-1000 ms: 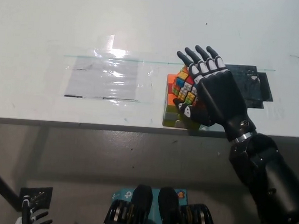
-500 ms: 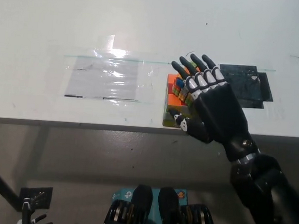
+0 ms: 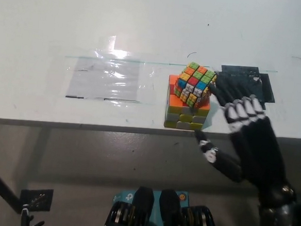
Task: The robot uses its right hand to pick up the small cube kept on the middle on the desk and place it on the bigger cube kept next to it
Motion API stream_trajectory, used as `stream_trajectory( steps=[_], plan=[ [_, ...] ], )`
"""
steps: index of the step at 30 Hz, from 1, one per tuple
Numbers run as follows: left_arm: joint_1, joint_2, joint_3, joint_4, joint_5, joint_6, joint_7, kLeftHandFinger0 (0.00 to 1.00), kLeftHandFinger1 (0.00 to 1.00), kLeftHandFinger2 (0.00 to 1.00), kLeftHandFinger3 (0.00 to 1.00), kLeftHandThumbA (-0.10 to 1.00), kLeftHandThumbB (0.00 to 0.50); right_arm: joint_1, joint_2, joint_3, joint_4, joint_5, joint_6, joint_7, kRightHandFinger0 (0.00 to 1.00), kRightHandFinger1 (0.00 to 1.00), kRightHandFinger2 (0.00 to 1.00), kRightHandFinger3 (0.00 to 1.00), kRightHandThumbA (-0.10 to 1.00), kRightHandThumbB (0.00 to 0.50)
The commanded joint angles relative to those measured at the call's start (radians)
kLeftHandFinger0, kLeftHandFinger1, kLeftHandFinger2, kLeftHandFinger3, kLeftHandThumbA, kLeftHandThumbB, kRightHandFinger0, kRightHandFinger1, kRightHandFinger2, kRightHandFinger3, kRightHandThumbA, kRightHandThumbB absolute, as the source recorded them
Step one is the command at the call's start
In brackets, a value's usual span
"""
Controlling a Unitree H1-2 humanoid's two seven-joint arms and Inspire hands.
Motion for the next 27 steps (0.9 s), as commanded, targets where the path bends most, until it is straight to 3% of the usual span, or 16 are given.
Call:
stream_trajectory(
  steps=[1,6,8,11,12,14,15,18,21,24,25,27],
  plan=[
    [0.006,0.021,-0.013,-0.013,0.003,-0.025,-0.024,0.59,0.66,0.83,0.99,1.0,0.158,0.058,0.024,-0.067,-0.026,0.063,-0.034,-0.079,1.0,1.0,1.0,1.0,0.47,0.272],
    [-0.001,0.013,0.004,0.005,-0.016,-0.041,-0.014,0.58,0.64,0.81,0.95,1.0,0.169,0.168,0.075,-0.155,0.016,0.111,-0.005,-0.106,1.0,1.0,1.0,1.0,0.37,0.276],
    [-0.004,0.018,-0.002,0.012,-0.01,-0.039,-0.021,0.61,0.67,0.84,0.97,1.0,0.172,0.184,0.085,-0.174,0.034,0.115,-0.009,-0.106,1.0,1.0,1.0,1.0,0.36,0.265],
    [-0.007,0.015,-0.011,-0.003,0.002,-0.033,-0.009,0.62,0.67,0.82,0.94,1.0,0.162,0.191,0.108,-0.215,0.168,0.122,-0.058,-0.204,1.0,1.0,1.0,1.0,0.33,0.27],
    [-0.008,0.018,-0.017,-0.002,0.005,-0.026,-0.016,0.68,0.72,0.87,0.97,1.0,0.171,0.189,0.109,-0.221,0.215,0.126,-0.09,-0.235,1.0,1.0,1.0,1.0,0.32,0.257],
    [-0.005,0.011,-0.004,-0.022,-0.009,-0.011,-0.006,0.73,0.72,0.86,0.98,1.0,0.152,0.19,0.118,-0.232,0.303,0.108,-0.078,-0.268,1.0,1.0,1.0,1.0,0.36,0.224],
    [-0.003,0.009,-0.006,-0.027,-0.008,-0.008,-0.008,0.76,0.75,0.87,1.0,1.0,0.148,0.194,0.133,-0.243,0.341,0.137,-0.074,-0.273,1.0,1.0,1.0,1.0,0.32,0.223],
    [-0.003,0.009,-0.01,-0.024,-0.003,-0.027,-0.009,0.68,0.7,0.84,0.99,1.0,0.133,0.18,0.151,-0.264,0.429,0.186,-0.11,-0.302,1.0,1.0,1.0,1.0,0.22,0.232],
    [-0.007,0.008,0.0,-0.018,-0.018,-0.022,-0.014,0.66,0.67,0.83,0.97,1.0,0.148,0.167,0.165,-0.281,0.518,0.236,-0.137,-0.314,1.0,1.0,1.0,1.0,0.15,0.227],
    [-0.014,0.008,-0.001,-0.012,-0.016,-0.028,-0.008,0.65,0.66,0.82,0.96,1.0,0.134,0.15,0.175,-0.295,0.564,0.282,-0.149,-0.306,1.0,1.0,1.0,1.0,0.19,0.211],
    [-0.012,0.011,-0.02,-0.01,0.009,-0.035,-0.001,0.69,0.71,0.87,0.99,1.0,0.142,0.14,0.181,-0.306,0.595,0.32,-0.153,-0.295,1.0,1.0,1.0,1.0,0.18,0.191],
    [-0.011,0.012,-0.024,-0.009,0.011,-0.036,0.0,0.7,0.72,0.87,0.99,1.0,0.142,0.138,0.182,-0.308,0.601,0.327,-0.156,-0.295,1.0,1.0,1.0,1.0,0.18,0.189]
  ],
)
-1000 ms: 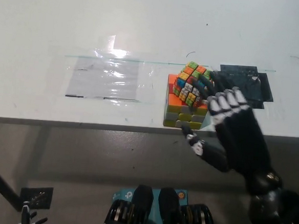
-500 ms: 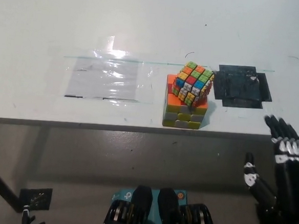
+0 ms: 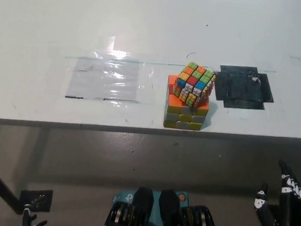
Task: The robot uses its right hand to pick up the small cube kept on the middle on the desk and place it on the bigger cube kept next to it
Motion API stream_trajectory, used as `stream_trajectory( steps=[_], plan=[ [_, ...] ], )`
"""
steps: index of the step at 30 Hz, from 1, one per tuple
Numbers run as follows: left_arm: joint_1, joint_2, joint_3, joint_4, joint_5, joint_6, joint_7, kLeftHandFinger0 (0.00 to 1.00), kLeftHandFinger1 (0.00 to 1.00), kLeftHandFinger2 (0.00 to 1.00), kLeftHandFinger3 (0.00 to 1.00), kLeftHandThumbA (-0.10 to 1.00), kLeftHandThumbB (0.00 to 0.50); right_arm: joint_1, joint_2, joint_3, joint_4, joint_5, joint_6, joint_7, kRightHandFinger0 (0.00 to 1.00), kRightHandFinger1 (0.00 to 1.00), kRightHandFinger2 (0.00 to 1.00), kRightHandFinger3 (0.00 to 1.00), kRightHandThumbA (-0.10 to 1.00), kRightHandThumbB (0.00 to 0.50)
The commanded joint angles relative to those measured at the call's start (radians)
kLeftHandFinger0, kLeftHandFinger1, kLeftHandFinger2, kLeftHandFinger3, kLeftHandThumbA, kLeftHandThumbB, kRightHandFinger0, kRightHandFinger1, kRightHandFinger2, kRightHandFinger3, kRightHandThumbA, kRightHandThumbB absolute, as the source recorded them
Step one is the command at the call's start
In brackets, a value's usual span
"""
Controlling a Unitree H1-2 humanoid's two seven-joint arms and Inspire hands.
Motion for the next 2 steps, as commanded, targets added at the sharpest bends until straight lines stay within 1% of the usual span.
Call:
stream_trajectory(
  steps=[1,2],
  plan=[
    [-0.019,0.017,-0.012,0.013,0.008,-0.031,-0.012,0.75,0.78,0.93,1.0,1.0,0.16,-0.049,0.024,-0.042,0.051,0.154,-0.071,-0.028,1.0,1.0,1.0,1.0,0.19,0.181],
    [-0.019,0.017,-0.012,0.013,0.008,-0.031,-0.012,0.75,0.78,0.93,1.0,1.0,0.16,-0.049,0.024,-0.042,0.051,0.154,-0.071,-0.028,1.0,1.0,1.0,1.0,0.19,0.181]
  ],
)
